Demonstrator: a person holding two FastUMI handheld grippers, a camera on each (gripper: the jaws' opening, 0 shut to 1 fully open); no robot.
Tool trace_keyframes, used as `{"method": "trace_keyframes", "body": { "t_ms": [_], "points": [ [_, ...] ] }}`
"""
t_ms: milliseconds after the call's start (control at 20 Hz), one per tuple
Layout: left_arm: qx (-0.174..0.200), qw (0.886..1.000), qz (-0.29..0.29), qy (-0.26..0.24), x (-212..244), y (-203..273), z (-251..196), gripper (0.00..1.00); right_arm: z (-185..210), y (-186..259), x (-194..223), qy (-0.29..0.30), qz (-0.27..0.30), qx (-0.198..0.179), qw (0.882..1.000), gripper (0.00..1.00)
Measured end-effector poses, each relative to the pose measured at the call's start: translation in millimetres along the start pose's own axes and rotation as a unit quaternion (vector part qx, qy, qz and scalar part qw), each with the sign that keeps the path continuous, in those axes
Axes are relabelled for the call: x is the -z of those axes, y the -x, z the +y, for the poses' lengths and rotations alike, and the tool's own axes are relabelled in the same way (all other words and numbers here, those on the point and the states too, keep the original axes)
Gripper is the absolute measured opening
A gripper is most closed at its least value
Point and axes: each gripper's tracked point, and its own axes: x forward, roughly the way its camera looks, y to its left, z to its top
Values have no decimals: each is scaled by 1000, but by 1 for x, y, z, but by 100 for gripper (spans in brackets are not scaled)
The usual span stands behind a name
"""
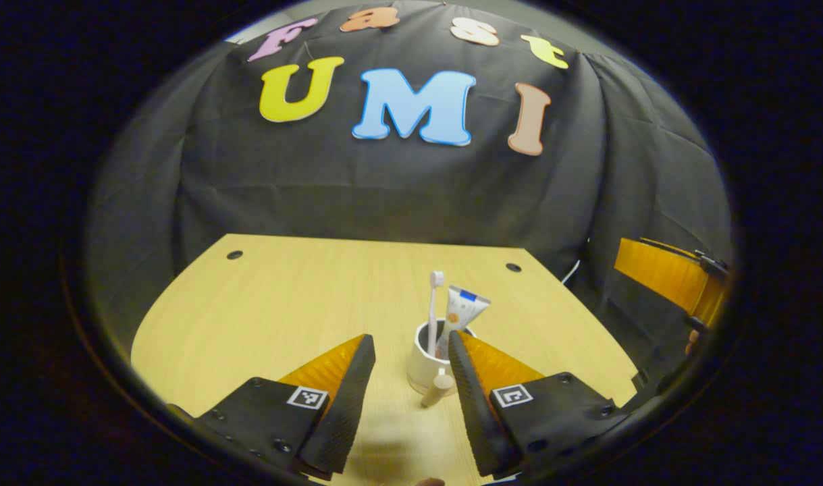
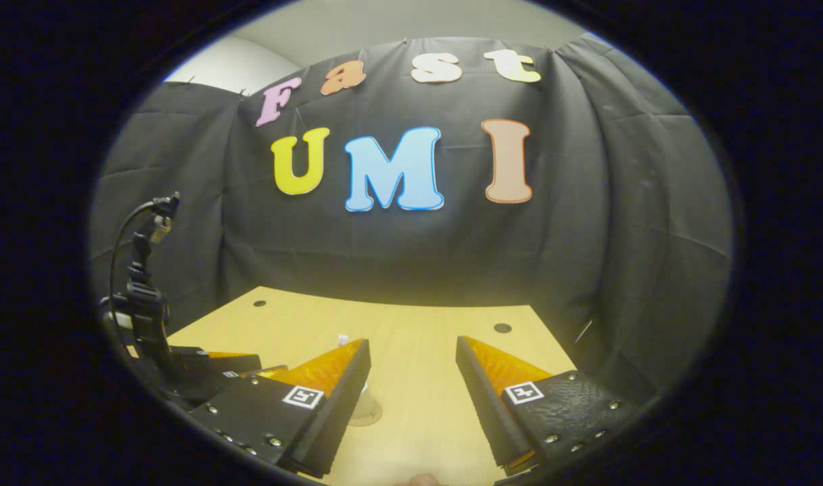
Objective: Put the toothbrush and toothpaste on the desktop into the cup, then pick up the cup and place it on the coaster on the desktop.
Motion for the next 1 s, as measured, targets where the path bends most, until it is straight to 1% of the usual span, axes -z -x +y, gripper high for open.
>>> {"method": "trace_keyframes", "body": {
  "t_ms": [50,100,200,250,300,350,600,650,700,900,950,1000],
  "points": [
    [6,1000,-22,1,-12,6,2,75,5,0,-6,4,-7,-2,1000,82],
    [6,999,-40,3,-17,8,1,77,12,-1,-11,8,-11,-6,1000,82],
    [5,998,-67,8,-32,17,11,79,26,-1,-17,11,-16,-17,1000,82],
    [2,997,-81,12,-40,22,19,85,31,0,-21,13,-20,-20,1000,80],
    [-1,996,-93,14,-47,29,27,92,34,0,-25,15,-23,-20,999,80],
    [-7,995,-100,16,-51,34,36,92,38,0,-26,17,-26,-21,999,82],
    [-25,989,-147,15,-80,58,68,91,58,3,-37,23,-44,-22,999,82],
    [-28,988,-152,10,-84,62,72,91,61,3,-40,23,-47,-22,998,82],
    [-30,987,-158,5,-90,66,77,91,67,3,-43,22,-49,-24,998,80],
    [-39,984,-174,-3,-100,72,92,91,82,2,-51,25,-60,-26,998,80],
    [-39,984,-175,-4,-100,73,93,91,85,1,-51,27,-60,-25,998,82],
    [-38,983,-178,-7,-101,75,97,91,86,1,-51,29,-59,-25,998,82]
  ]
}}
